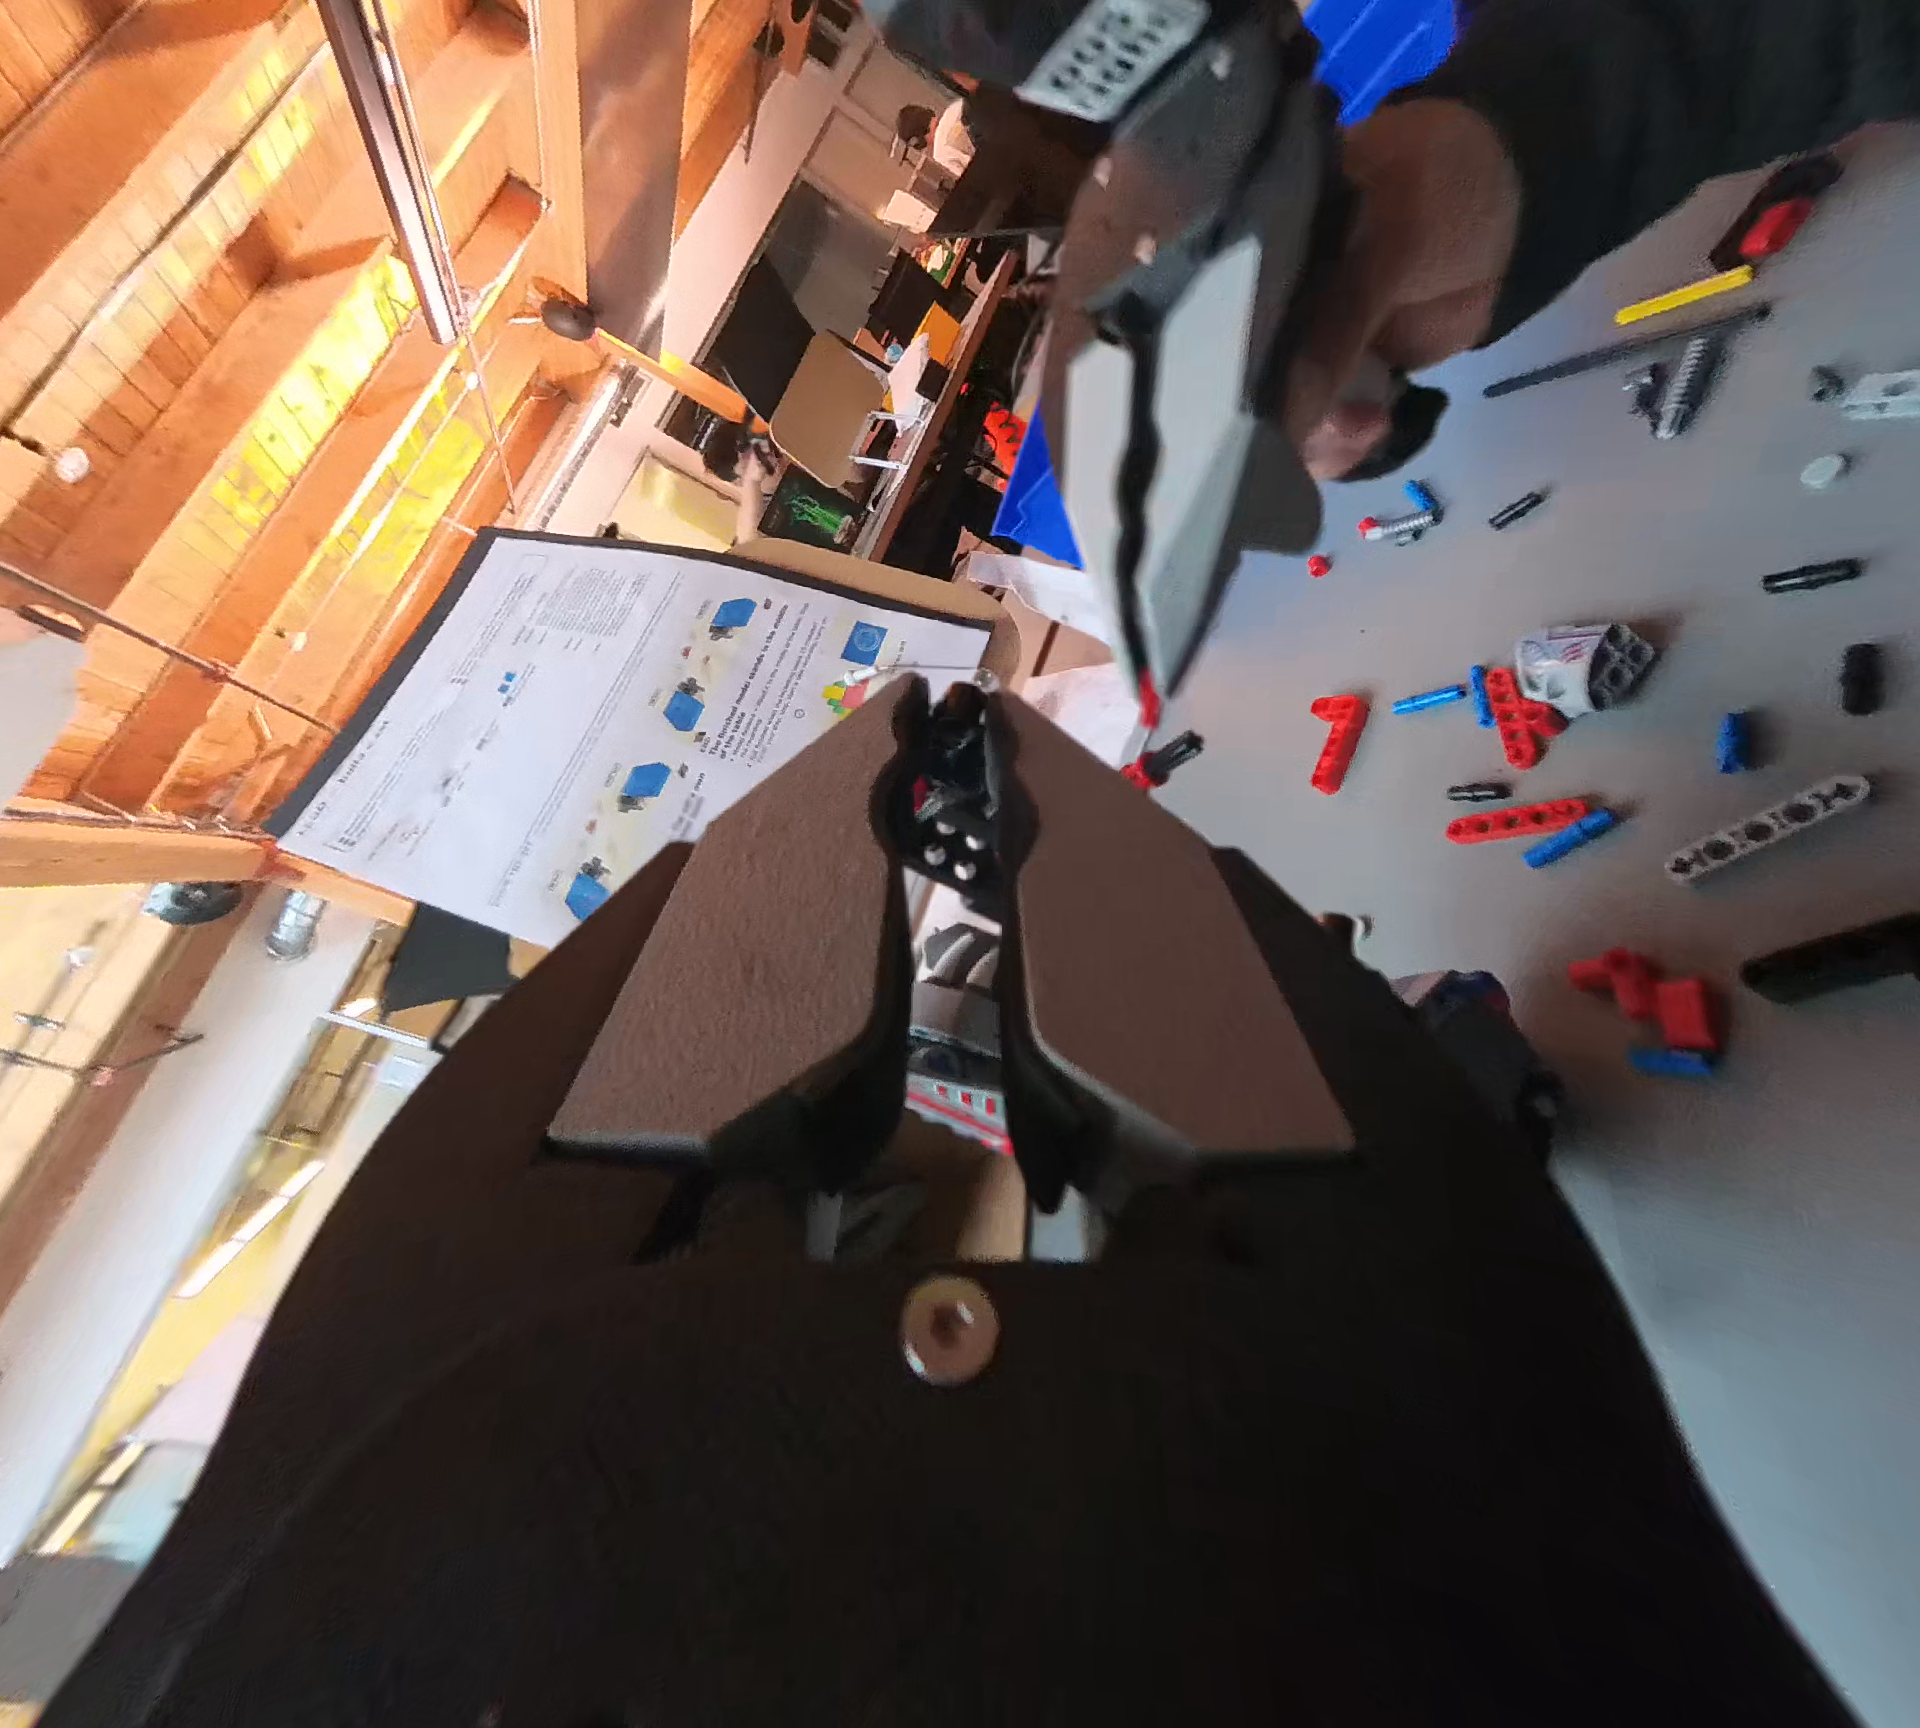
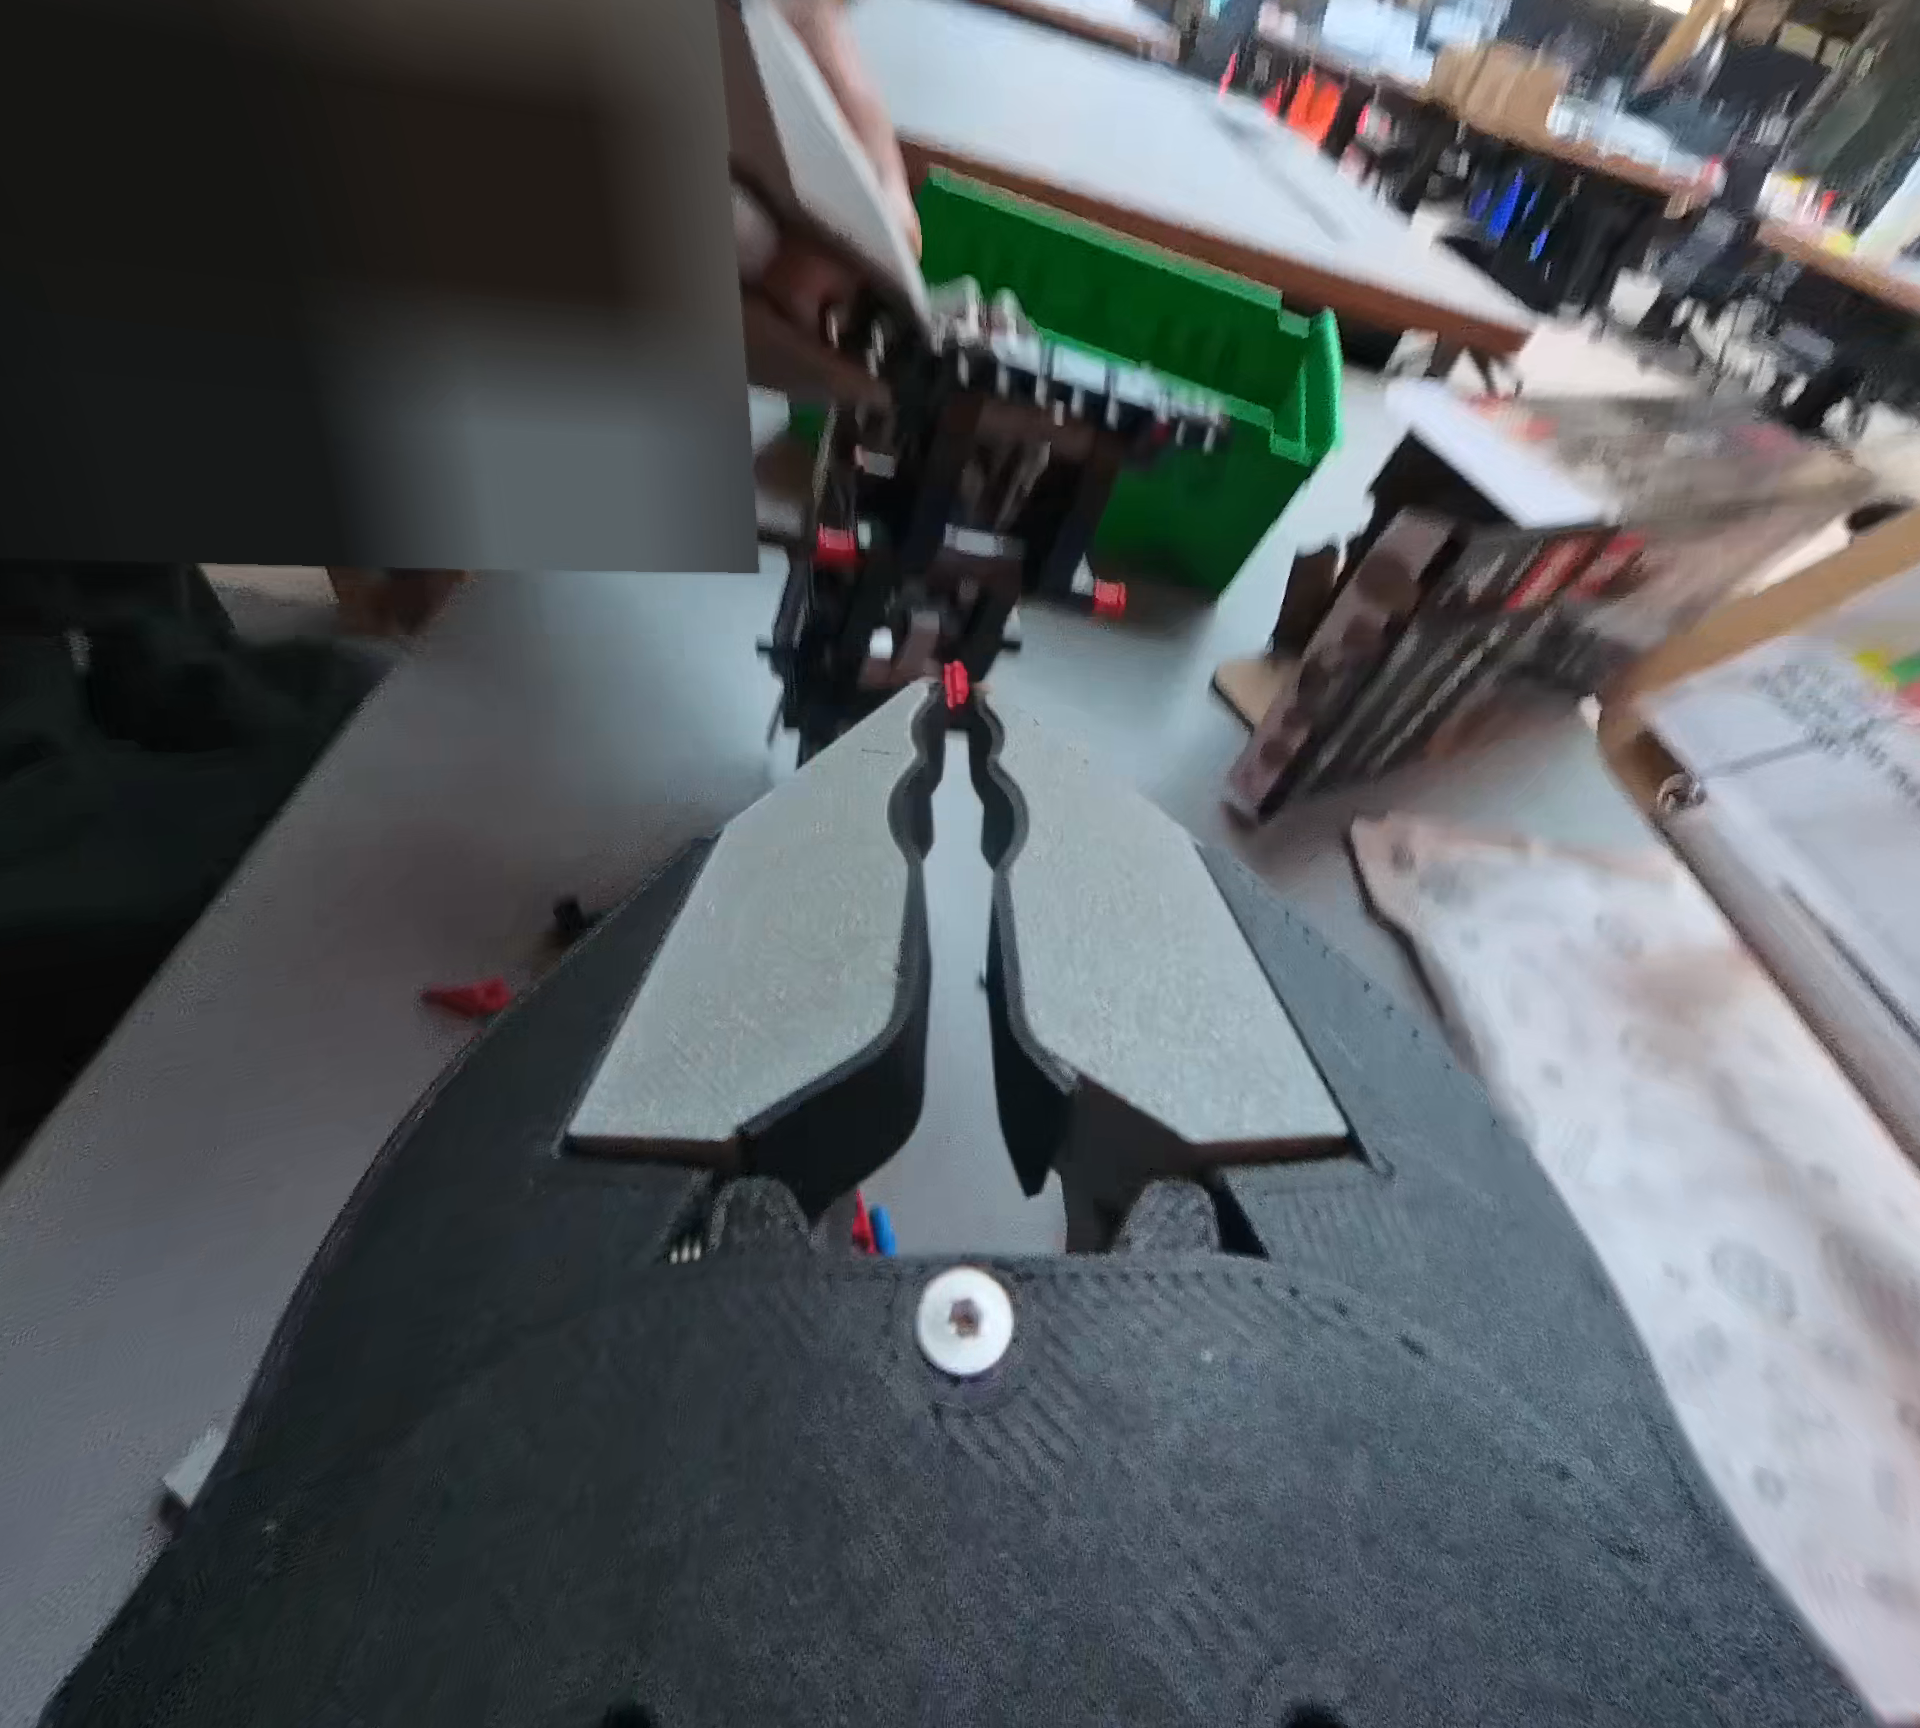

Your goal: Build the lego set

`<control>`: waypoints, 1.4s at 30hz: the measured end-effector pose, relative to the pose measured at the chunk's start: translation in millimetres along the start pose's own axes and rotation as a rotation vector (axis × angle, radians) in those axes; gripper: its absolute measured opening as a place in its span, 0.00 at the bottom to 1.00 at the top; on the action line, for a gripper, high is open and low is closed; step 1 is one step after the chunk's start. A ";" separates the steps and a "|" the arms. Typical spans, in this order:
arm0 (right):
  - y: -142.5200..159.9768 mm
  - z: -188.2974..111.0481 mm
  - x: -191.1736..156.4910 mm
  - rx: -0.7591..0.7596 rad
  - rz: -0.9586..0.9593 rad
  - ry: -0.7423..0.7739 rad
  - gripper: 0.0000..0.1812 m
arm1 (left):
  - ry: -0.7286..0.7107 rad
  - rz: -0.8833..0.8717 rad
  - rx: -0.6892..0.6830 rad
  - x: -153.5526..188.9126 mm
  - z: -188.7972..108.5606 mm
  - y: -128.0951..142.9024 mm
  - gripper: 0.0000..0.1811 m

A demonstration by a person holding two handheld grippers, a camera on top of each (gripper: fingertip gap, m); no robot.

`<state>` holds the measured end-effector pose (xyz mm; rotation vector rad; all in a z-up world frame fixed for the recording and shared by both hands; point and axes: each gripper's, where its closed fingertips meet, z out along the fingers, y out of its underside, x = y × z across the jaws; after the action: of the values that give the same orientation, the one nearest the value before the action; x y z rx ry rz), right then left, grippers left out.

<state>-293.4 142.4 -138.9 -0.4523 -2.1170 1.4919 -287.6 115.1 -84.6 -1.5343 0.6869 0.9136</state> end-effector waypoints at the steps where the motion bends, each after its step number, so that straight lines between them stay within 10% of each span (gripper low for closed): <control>1: 16.9 3.0 -0.6 -0.067 0.039 -0.007 0.00 | 0.014 -0.034 0.007 1.1 -1.8 -0.9 0.06; 10: 124.1 1.7 -23.8 -0.437 0.370 -0.144 0.00 | 0.193 -0.310 -0.012 -2.6 -33.1 1.1 0.14; 21: 78.3 -10.0 -11.8 -0.291 0.313 -0.077 0.33 | 0.346 -0.449 -0.083 0.6 -46.6 -0.9 0.08; 28: 9.6 -7.3 -24.1 -0.093 0.230 -0.131 0.34 | 0.463 -0.542 -0.150 3.6 -39.4 0.2 0.05; 35: 120.8 0.9 -28.7 -0.502 0.420 -0.196 0.34 | 0.508 -0.538 -0.183 12.2 -36.3 3.2 0.02; 42: 124.0 -0.1 -15.1 -0.544 0.285 -0.110 0.34 | 0.517 -0.552 -0.183 12.1 -36.6 6.5 0.00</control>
<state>-283.4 176.8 -258.7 -0.9154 -2.6312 1.0736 -280.3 78.7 -97.1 -2.0148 0.4956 0.1616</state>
